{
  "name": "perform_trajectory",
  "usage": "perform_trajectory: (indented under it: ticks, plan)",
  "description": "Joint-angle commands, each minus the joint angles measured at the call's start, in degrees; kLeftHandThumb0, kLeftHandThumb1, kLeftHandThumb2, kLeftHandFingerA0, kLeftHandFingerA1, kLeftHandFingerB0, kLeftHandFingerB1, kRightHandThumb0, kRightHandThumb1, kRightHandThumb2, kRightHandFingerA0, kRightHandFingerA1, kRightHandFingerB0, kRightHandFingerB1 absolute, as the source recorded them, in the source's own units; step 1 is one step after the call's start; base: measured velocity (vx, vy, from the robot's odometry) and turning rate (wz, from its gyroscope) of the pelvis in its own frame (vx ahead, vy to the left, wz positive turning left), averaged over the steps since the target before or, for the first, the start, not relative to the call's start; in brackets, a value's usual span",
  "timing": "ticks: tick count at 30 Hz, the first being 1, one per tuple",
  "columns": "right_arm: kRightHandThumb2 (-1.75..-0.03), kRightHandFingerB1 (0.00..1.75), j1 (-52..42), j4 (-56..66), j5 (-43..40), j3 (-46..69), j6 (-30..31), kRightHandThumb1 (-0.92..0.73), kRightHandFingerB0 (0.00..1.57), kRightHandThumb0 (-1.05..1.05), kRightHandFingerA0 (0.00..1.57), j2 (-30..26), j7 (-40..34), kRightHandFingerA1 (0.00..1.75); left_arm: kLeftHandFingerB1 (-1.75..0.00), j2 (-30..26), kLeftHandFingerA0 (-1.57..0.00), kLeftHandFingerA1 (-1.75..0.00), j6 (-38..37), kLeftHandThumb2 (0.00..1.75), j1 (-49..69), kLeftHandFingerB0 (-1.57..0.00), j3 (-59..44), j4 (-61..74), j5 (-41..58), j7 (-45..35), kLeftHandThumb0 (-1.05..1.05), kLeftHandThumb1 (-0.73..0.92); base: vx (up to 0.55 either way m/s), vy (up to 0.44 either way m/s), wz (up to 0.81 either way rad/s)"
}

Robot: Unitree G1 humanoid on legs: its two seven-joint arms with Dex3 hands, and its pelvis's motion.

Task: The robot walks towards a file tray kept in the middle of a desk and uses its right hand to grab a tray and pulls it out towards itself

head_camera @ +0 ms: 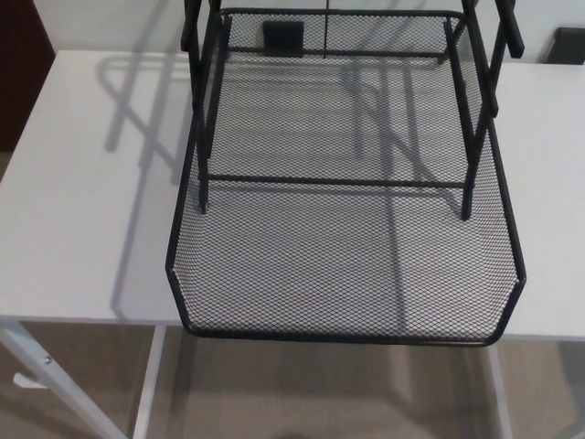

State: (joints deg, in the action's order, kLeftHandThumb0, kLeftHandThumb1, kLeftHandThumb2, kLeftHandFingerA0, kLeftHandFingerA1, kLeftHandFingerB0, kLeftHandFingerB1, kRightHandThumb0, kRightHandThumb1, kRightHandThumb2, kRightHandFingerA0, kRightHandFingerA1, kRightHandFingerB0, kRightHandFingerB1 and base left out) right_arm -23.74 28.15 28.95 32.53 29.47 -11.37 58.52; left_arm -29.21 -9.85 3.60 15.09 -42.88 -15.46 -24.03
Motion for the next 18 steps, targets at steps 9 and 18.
perform_trajectory:
  ticks: [9,18]
  plan:
    - [-0.74,0.31,2.22,-22.99,12.89,-30.42,-7.35,-0.38,0.00,-0.57,0.00,13.34,-32.73,0.38,-0.48,-1.92,-0.76,-0.54,-3.04,0.57,1.31,-0.68,-1.62,-1.56,0.93,-0.13,-0.57,0.19,0.00,0.000,0.00]
    - [-0.76,0.25,5.71,-40.14,11.20,-32.78,-14.73,-0.42,0.00,-0.64,0.00,9.35,-41.35,0.34,-0.47,-1.27,-0.76,-0.53,-3.82,0.58,1.16,-0.68,-1.58,-1.99,1.10,0.16,-0.59,0.19,0.00,0.000,0.00]
